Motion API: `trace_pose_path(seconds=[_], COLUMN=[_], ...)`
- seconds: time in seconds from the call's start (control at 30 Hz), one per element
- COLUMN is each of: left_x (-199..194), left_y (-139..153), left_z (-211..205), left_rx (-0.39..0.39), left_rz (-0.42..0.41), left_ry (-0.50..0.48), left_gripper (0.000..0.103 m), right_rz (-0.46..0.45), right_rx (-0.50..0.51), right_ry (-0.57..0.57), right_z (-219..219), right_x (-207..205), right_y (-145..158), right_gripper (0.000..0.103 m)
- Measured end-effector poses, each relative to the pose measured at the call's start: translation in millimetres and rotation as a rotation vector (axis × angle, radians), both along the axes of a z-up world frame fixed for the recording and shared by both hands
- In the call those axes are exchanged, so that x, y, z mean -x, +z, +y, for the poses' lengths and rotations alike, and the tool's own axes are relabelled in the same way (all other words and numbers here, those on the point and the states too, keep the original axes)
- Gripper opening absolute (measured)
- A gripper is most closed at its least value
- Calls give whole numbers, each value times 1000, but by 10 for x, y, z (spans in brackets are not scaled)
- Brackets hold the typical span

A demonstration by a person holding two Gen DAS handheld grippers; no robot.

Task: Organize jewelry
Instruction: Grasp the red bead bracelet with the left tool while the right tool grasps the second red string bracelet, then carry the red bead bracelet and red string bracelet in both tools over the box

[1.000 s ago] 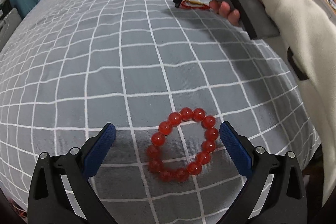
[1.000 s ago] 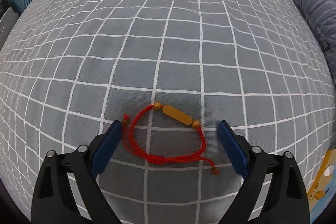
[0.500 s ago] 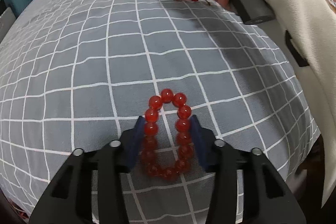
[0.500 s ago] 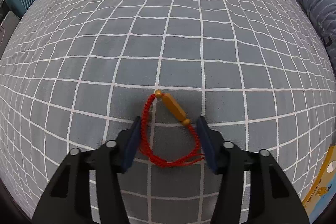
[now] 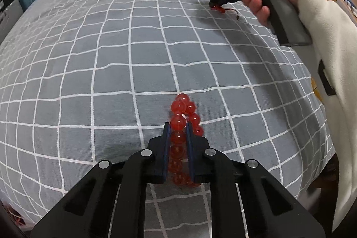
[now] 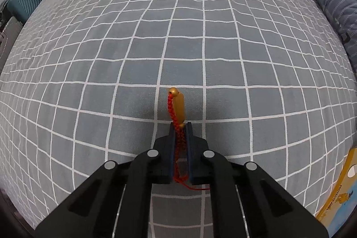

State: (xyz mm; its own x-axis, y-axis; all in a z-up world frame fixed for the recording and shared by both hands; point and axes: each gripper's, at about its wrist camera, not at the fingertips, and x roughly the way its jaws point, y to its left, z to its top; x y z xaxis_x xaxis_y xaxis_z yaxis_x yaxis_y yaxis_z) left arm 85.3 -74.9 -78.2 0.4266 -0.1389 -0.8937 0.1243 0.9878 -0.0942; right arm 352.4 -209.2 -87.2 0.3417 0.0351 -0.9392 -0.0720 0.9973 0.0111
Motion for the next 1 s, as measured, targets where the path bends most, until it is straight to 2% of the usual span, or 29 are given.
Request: trace_pose_path(seconds=[0.3, 1.0], left_x=[-39, 8], left_y=[65, 464], left_z=[69, -116], left_rx=[30, 46], left_rz=[0, -51], left_ry=[6, -42], left_gripper=[13, 13], right_rz=[-42, -125], right_rx=[-3, 7], right_ry=[4, 4], right_z=[-76, -269], right_x=[148, 480], right_y=[194, 538], right_gripper=[8, 8])
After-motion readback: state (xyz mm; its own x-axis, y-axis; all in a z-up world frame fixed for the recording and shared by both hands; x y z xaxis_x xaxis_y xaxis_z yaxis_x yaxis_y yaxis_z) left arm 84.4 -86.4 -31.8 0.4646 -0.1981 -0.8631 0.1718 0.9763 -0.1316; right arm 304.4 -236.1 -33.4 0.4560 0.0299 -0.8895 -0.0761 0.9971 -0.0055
